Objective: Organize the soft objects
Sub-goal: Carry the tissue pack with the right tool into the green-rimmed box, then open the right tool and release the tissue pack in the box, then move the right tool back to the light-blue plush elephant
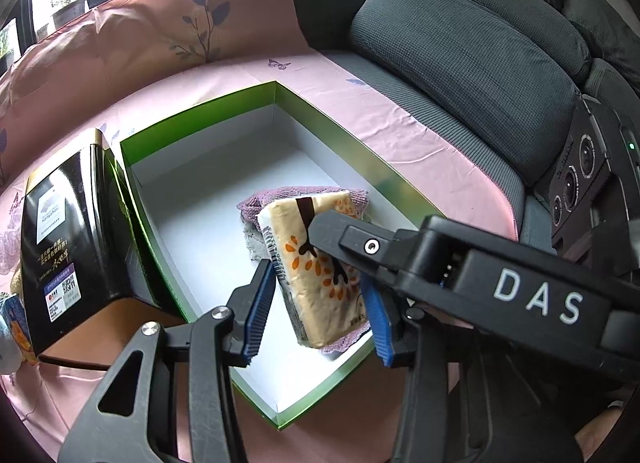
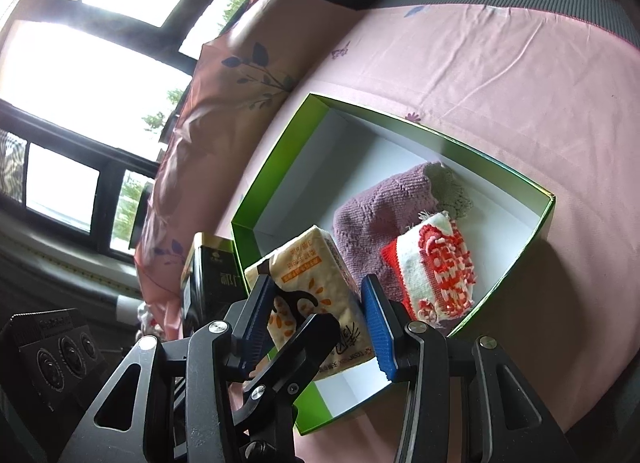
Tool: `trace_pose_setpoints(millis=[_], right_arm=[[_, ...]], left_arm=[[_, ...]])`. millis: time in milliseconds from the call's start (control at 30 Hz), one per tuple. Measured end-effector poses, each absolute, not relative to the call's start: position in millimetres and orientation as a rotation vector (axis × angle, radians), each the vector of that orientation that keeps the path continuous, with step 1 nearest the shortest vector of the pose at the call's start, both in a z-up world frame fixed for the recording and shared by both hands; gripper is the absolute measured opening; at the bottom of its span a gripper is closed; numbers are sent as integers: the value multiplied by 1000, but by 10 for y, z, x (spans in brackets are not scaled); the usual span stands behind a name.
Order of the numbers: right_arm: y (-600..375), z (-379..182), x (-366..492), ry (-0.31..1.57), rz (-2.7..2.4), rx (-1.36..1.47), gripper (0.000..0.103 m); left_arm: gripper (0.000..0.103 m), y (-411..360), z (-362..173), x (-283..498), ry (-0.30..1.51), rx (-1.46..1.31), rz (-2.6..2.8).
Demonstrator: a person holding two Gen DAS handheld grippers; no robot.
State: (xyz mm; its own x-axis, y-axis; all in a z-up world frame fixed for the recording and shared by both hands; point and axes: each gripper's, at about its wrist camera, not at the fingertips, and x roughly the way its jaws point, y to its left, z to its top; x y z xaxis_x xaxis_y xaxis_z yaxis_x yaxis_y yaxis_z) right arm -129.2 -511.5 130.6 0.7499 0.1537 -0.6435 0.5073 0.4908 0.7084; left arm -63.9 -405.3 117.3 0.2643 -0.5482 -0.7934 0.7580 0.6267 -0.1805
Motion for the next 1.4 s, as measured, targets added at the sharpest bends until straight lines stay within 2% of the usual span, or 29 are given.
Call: trace_pose_setpoints(millis=[33, 167, 300, 367, 433, 533, 700, 1400], right_arm=[[-5109, 1323, -1298, 715, -240, 1053, 47], [-5062, 1411, -1349, 693, -269, 1020, 48], [-5005, 1480, -1383, 684, -275, 992, 60], [-4965, 1539, -1390, 676, -275, 976, 64], [-4919, 1617, -1405, 655, -292, 955, 77], [-4823, 1763, -1447, 623, -324, 891, 85], [-4664, 1921, -1442, 629, -365, 786, 88], [-3987, 2308, -1310, 612, -438, 519, 89]], left_arm=[[52, -4033, 1188, -637, 949, 252, -888], [62, -3887, 1295, -689, 908, 239, -873], [76, -3706, 1443, -738, 866, 220, -868], [79, -3599, 1520, -771, 845, 210, -863], [85, -3491, 1582, -797, 830, 198, -858], [89, -3329, 1671, -841, 802, 184, -848], [99, -3053, 1776, -895, 771, 158, -830], [101, -1737, 1822, -762, 727, 63, -599]])
